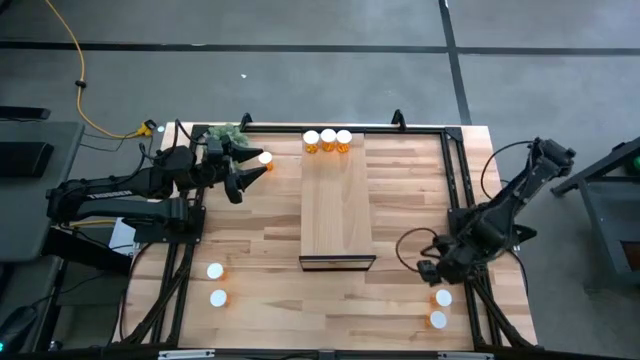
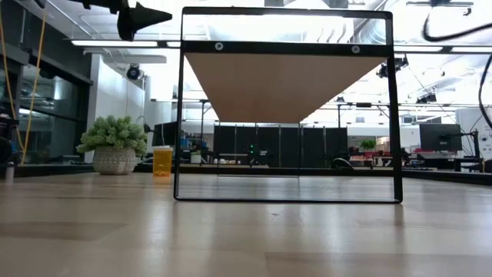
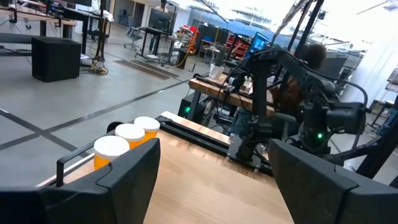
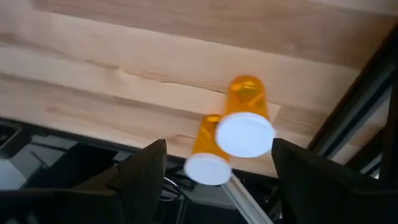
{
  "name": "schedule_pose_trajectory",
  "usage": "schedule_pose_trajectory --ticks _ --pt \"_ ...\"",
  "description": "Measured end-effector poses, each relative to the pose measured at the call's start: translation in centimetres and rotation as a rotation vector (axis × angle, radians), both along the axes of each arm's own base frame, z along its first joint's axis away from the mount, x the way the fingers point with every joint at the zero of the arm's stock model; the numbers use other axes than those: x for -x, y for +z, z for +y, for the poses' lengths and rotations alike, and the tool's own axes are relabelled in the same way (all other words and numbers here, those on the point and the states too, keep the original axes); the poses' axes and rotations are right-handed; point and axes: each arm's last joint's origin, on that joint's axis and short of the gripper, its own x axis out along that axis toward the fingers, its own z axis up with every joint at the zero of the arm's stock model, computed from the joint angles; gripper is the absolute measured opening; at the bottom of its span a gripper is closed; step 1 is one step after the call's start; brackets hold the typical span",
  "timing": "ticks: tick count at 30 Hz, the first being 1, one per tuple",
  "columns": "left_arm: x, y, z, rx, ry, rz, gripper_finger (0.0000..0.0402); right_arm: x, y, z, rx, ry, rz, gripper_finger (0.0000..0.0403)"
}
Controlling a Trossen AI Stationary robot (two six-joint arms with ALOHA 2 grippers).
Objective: Pick and place medicine bottles onto shelf by color
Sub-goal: Put the orange pill bottle on the shelf
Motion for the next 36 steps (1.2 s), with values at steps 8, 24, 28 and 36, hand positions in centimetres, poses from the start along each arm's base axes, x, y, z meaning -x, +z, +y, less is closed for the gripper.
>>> schedule_pose_trajectory --ticks 8,24,28,36 --pt "0.0 0.0 0.0 0.000 0.000 0.000 0.0289 0.0 -1.8 1.6 0.005 0.042 0.091 0.0282" --pt "0.0 0.0 0.0 0.000 0.000 -0.001 0.0289 -1.3 -4.9 3.5 0.072 0.067 0.175 0.0282" --pt "0.0 0.0 0.0 0.000 0.000 -0.001 0.0289 -1.4 -4.9 3.7 0.052 0.090 0.168 0.0280" --pt "0.0 0.0 0.0 0.000 0.000 -0.001 0.0289 -1.4 -4.9 3.7 0.045 0.102 0.176 0.0234"
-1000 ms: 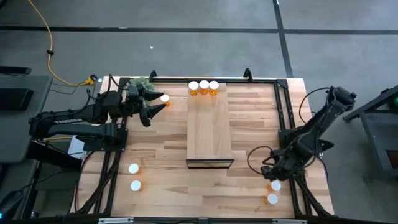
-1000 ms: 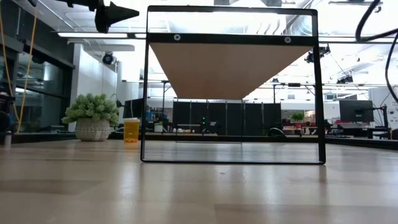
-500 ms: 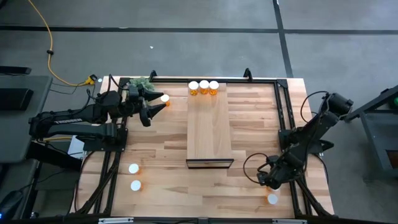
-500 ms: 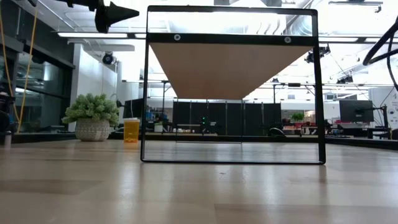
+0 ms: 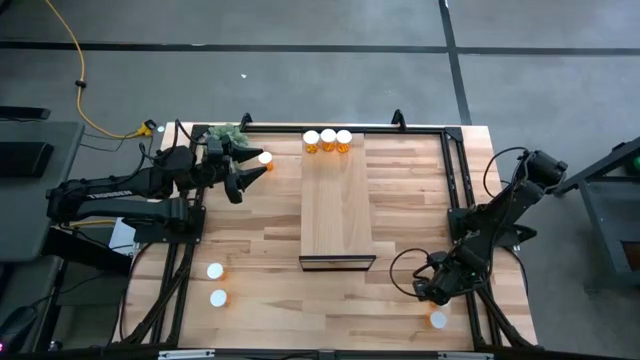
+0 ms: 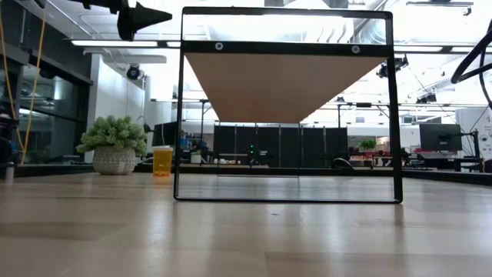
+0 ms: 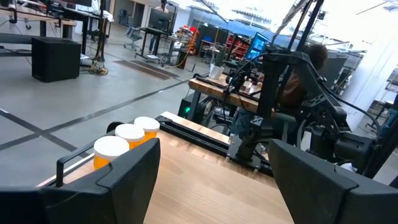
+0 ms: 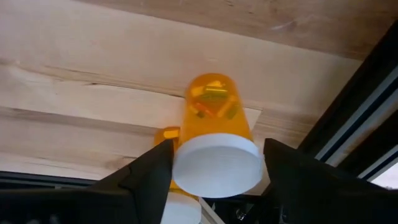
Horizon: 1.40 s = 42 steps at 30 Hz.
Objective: Pick and place medicine bottles onto shelf by color
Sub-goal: Put the orange pill bottle on the shelf
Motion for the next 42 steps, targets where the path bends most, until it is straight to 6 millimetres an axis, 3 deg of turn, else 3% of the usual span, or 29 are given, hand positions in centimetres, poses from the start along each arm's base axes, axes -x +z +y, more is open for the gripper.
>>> schedule_pose_trajectory --ticks 5,9,13,17,25,29,34,42 --pt "0.0 0.0 0.0 0.000 0.000 0.000 0.0289 0.0 0.0 0.0 -0.002 0.002 -0.001 0.0198" --pt "0.0 0.0 0.0 0.000 0.000 0.000 0.0289 0.0 0.1 0.0 -0.006 0.034 -0.019 0.0195" --pt "0.0 0.0 0.0 0.000 0.000 0.000 0.0289 0.1 1.9 -0.2 -0.030 0.107 -0.081 0.0196" --pt "0.0 0.0 0.0 0.000 0.000 0.000 0.0289 0.7 6.1 -1.6 0.012 0.167 -0.115 0.0197" --pt "0.0 0.0 0.0 0.000 0.000 0.000 0.0289 0.5 18.4 -7.6 0.227 0.191 -0.309 0.0197" --pt "0.0 0.0 0.0 0.000 0.000 0.000 0.0289 -2.1 21.0 -10.3 0.299 0.233 -0.419 0.0197" --pt "0.0 0.0 0.0 0.000 0.000 -0.001 0.0289 -7.3 21.0 -13.8 0.410 0.355 -0.400 0.0197" --pt "0.0 0.0 0.0 -0.001 0.000 -0.001 0.0289 -15.8 22.5 -19.2 0.523 0.571 -0.524 0.0197"
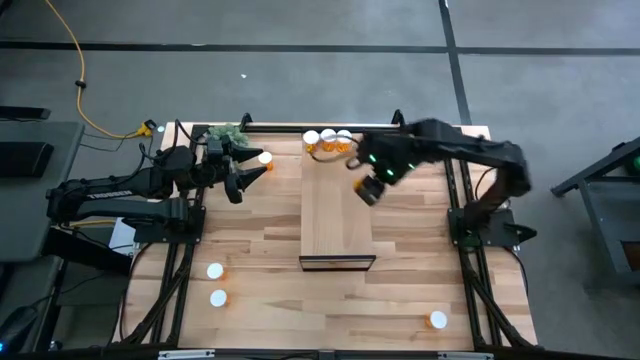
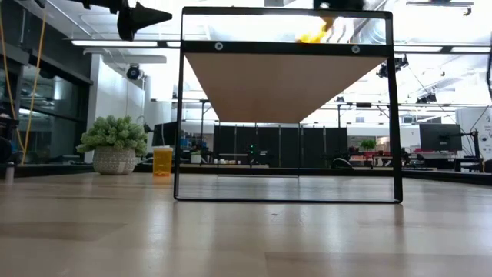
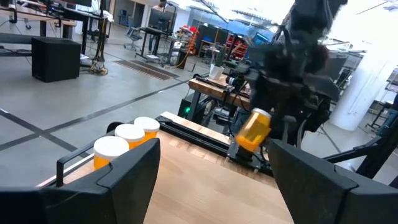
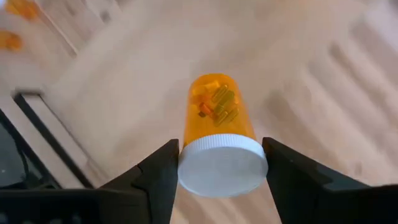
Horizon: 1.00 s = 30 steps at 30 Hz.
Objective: Pick and place medicine bottles onto shelf by color
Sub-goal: Put the orange pill bottle on the shelf
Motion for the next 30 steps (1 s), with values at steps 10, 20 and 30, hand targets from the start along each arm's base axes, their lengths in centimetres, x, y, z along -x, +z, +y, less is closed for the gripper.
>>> schedule_pose_trajectory --ticks 10,20,30 --pt "-1.3 0.6 0.3 0.079 -0.031 -0.038 0.0288 -6.4 0.9 -3.4 0.114 0.215 -0.088 0.0197" --pt "-7.0 2.8 2.2 -0.038 -0.015 0.341 0.0141 -7.8 -0.1 -3.5 0.131 0.338 -0.107 0.0197" --pt "-11.2 2.5 3.5 -0.074 -0.012 0.416 0.0005 -8.4 0.4 -3.6 0.172 0.350 -0.184 0.0197"
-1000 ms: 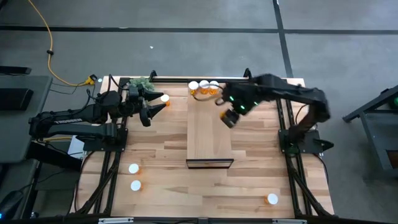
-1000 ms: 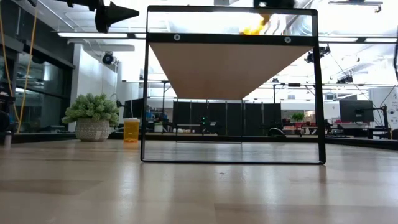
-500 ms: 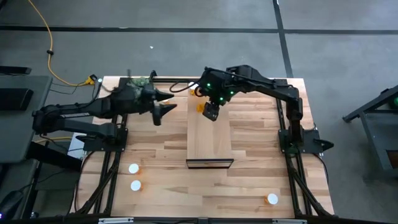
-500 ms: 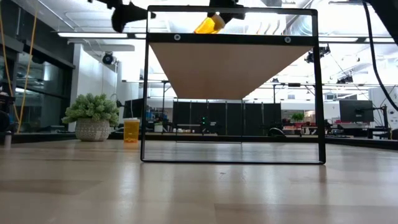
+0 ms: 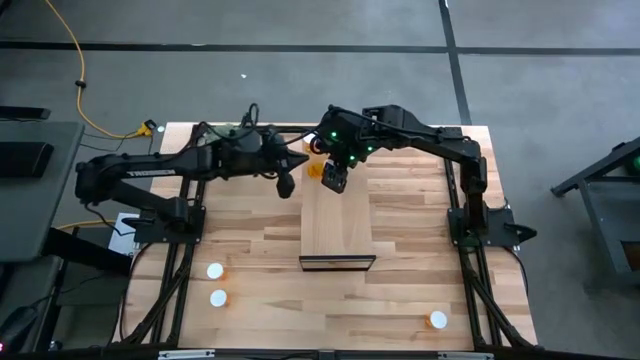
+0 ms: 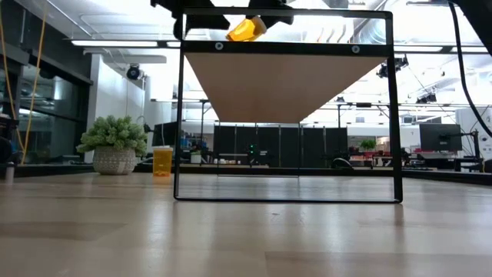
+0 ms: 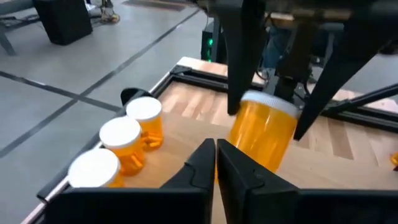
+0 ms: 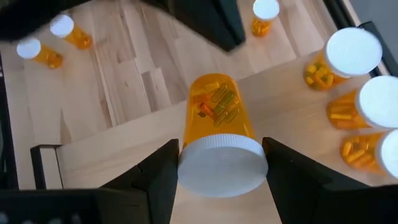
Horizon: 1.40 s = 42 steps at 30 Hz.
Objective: Pick and place medicine bottles onto shelf by color
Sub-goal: Put the orange pill bottle on the shelf
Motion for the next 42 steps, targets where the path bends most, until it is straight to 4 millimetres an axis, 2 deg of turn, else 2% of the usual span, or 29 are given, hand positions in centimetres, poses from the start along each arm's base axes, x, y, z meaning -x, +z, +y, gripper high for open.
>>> schedule_pose_trajectory --ticks 10,20,35,38,42 --pt "-1.0 -1.1 0.3 0.029 0.006 0.031 0.0001 -0.4 0.2 -0.2 0.026 0.008 -0.042 0.0197" --pt "-1.0 -1.2 0.3 0.054 0.023 0.022 0.0000 -0.5 0.5 -1.1 0.034 -0.008 -0.089 0.0197" --pt "-1.0 -1.2 0.3 0.079 0.034 0.015 0.0000 -1.1 1.0 -1.3 0.051 -0.016 -0.166 0.0197" --pt "0.4 -0.5 0.6 0.060 0.067 0.031 0.0000 -1.1 1.0 -1.4 0.061 -0.021 -0.166 0.0197" --pt "4.0 1.4 0.7 0.044 0.141 0.024 0.0000 -1.2 0.9 -1.6 0.106 -0.022 -0.156 0.0197"
